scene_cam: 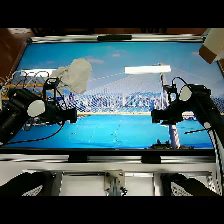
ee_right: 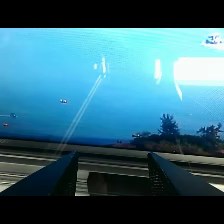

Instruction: Fold the shirts.

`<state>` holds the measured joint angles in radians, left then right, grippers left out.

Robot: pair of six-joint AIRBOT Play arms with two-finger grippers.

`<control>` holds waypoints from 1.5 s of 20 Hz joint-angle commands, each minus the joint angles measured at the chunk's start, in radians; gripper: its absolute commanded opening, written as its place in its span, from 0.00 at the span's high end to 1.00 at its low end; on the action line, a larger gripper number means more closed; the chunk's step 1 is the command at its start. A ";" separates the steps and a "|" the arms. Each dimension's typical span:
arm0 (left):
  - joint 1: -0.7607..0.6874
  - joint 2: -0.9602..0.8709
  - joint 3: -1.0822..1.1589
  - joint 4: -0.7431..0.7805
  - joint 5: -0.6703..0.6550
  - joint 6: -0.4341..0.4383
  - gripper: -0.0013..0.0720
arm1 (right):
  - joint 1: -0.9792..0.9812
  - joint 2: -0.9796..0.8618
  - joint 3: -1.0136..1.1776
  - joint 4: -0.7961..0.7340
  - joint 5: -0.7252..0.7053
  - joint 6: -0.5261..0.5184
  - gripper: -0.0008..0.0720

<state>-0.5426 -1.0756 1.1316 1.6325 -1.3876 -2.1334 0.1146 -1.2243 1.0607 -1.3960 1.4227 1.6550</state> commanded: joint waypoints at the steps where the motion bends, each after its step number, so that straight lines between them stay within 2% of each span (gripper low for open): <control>1: 0.000 0.001 0.000 0.000 0.000 0.000 0.01 | 0.001 0.000 0.000 0.000 0.000 0.000 0.23; 15: 0.000 0.001 0.000 0.000 0.000 0.000 0.01 | 0.001 0.000 0.000 0.027 -0.008 0.002 0.23; 20: -0.002 -0.031 0.000 -0.005 0.261 0.005 0.01 | 0.001 0.000 0.000 0.037 -0.005 0.000 0.23; 21: 0.004 -0.045 0.000 0.018 0.326 0.036 0.02 | 0.001 -0.001 0.000 0.037 -0.007 0.000 0.23; 23: 0.066 -0.105 0.023 0.058 0.442 0.043 0.01 | 0.001 -0.001 0.000 0.034 -0.013 -0.011 0.23; 24: 0.125 -0.159 0.061 0.057 0.472 0.085 0.01 | 0.001 -0.001 0.000 0.032 -0.026 -0.024 0.23; 25: 0.200 -0.238 0.132 0.057 0.464 0.158 0.01 | 0.001 -0.001 0.000 0.034 -0.037 -0.026 0.23; 26: 0.276 -0.324 0.225 0.057 0.437 0.190 0.01 | 0.001 -0.001 0.000 0.037 -0.041 -0.026 0.23; 28: 0.400 -0.487 0.409 0.024 0.384 0.193 0.01 | 0.001 -0.001 0.000 0.037 -0.047 -0.026 0.23; 30: 0.494 -0.642 0.568 -0.080 0.371 0.196 0.01 | 0.001 -0.001 0.000 0.038 -0.057 -0.026 0.23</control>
<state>-0.1879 -1.5227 1.4998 1.6466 -1.0031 -1.9755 0.1146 -1.2247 1.0607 -1.3602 1.3815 1.6337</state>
